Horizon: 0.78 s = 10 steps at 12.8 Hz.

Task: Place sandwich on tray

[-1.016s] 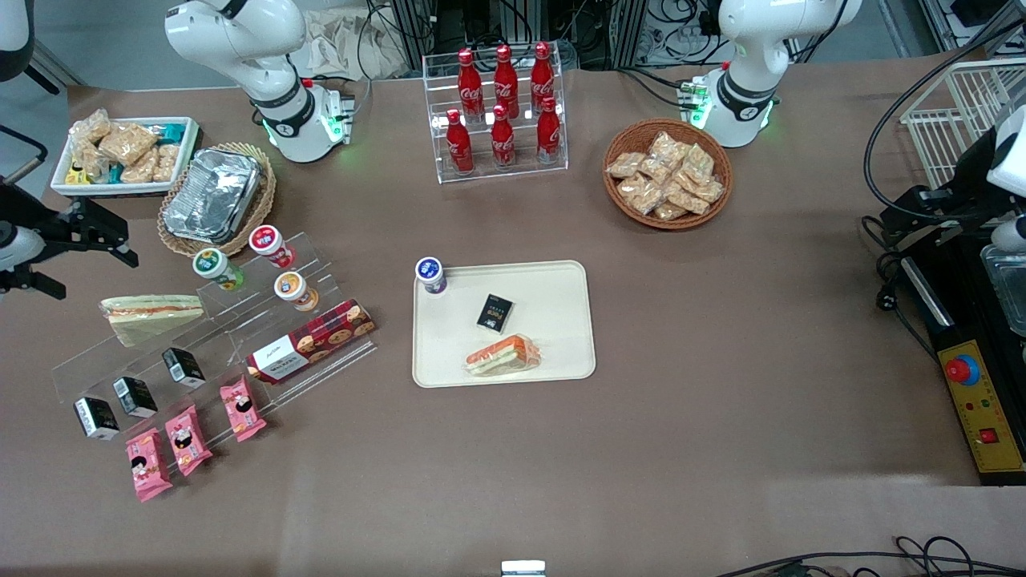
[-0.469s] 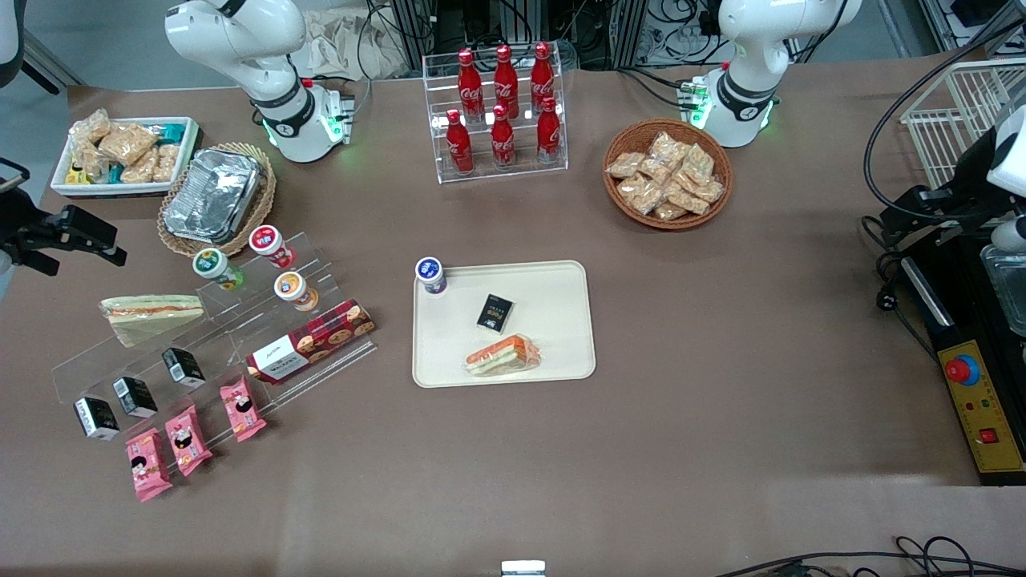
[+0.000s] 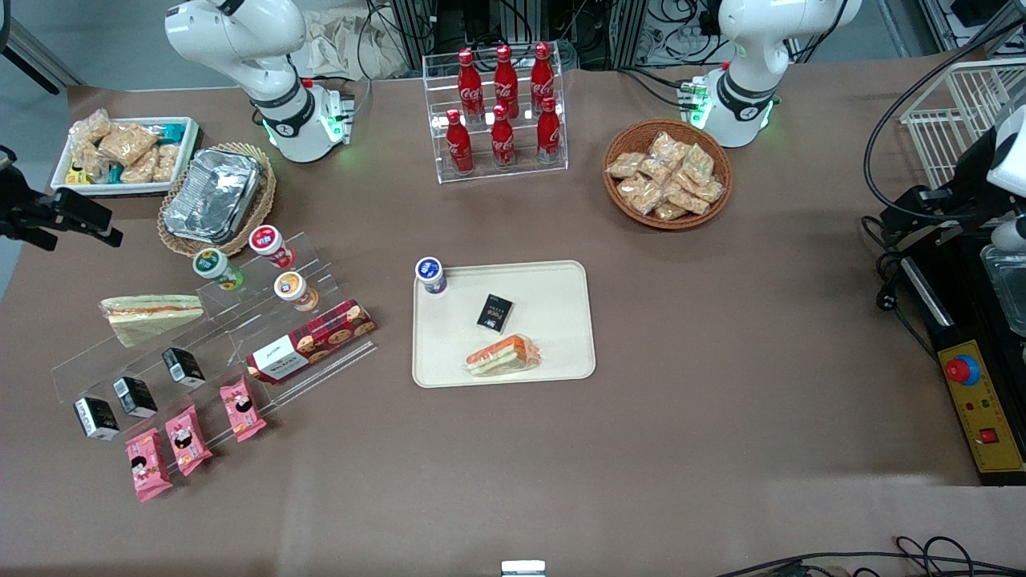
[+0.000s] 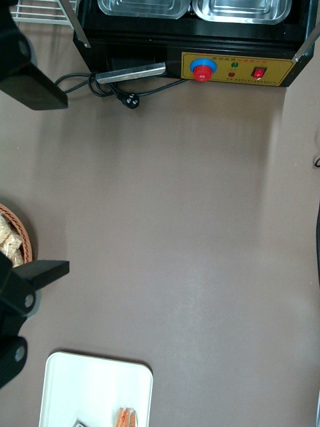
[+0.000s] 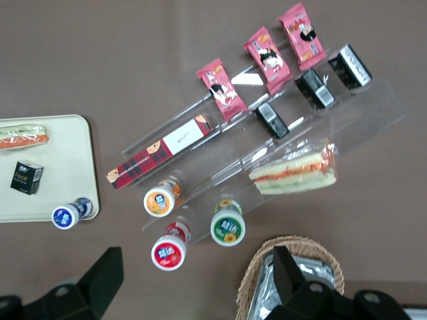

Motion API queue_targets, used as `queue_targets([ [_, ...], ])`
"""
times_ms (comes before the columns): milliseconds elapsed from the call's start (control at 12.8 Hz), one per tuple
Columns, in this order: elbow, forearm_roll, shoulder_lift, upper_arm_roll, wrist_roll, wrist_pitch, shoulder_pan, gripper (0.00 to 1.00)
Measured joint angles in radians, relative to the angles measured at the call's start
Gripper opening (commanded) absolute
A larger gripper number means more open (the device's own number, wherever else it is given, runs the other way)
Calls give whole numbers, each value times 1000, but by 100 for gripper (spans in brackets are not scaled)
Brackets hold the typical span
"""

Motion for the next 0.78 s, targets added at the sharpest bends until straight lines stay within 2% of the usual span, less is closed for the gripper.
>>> queue_targets([
  [781,-52,-18,-87,5,44,-94,0,100],
])
